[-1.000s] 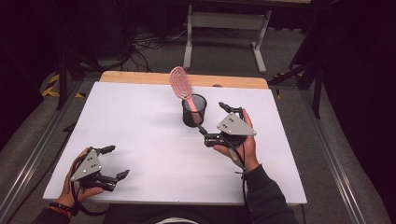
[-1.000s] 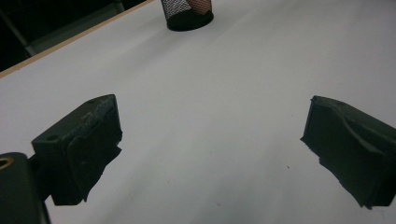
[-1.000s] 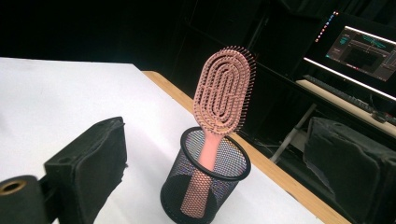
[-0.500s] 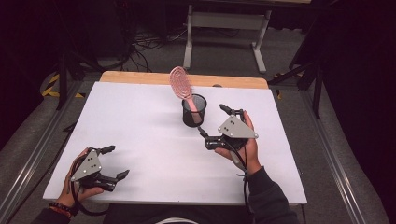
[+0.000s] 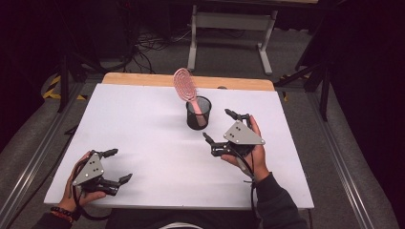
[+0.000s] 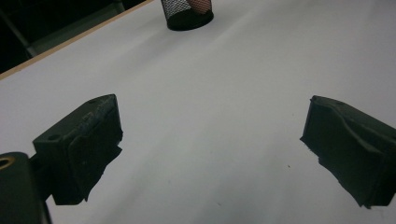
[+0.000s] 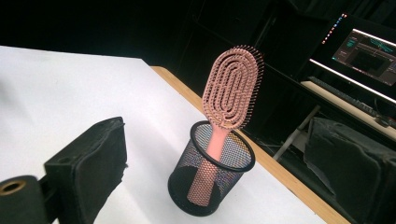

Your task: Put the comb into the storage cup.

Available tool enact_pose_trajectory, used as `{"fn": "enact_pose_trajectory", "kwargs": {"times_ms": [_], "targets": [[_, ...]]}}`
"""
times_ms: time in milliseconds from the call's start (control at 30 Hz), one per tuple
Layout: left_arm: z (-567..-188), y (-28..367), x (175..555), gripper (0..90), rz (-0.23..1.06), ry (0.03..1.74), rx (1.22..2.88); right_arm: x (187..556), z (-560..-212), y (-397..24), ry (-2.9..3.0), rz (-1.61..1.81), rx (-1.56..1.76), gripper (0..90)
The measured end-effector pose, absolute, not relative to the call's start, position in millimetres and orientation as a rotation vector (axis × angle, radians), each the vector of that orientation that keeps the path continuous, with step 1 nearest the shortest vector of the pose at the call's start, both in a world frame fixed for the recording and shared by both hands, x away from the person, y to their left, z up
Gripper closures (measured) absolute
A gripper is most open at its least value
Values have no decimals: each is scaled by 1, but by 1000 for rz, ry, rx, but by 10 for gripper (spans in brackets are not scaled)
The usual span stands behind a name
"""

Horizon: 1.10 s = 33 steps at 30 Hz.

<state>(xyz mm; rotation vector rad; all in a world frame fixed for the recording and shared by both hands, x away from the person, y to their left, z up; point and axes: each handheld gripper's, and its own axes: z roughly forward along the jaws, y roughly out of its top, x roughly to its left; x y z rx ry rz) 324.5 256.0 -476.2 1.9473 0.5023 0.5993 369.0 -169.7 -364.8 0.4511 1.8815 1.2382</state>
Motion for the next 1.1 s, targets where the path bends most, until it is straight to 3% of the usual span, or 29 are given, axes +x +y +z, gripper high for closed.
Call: {"fn": "enact_pose_trajectory", "kwargs": {"times_ms": [1100], "targets": [[-477, 254, 325, 58, 591, 495, 1963, 357, -370, -180, 1883, 1191, 426, 69]]}}
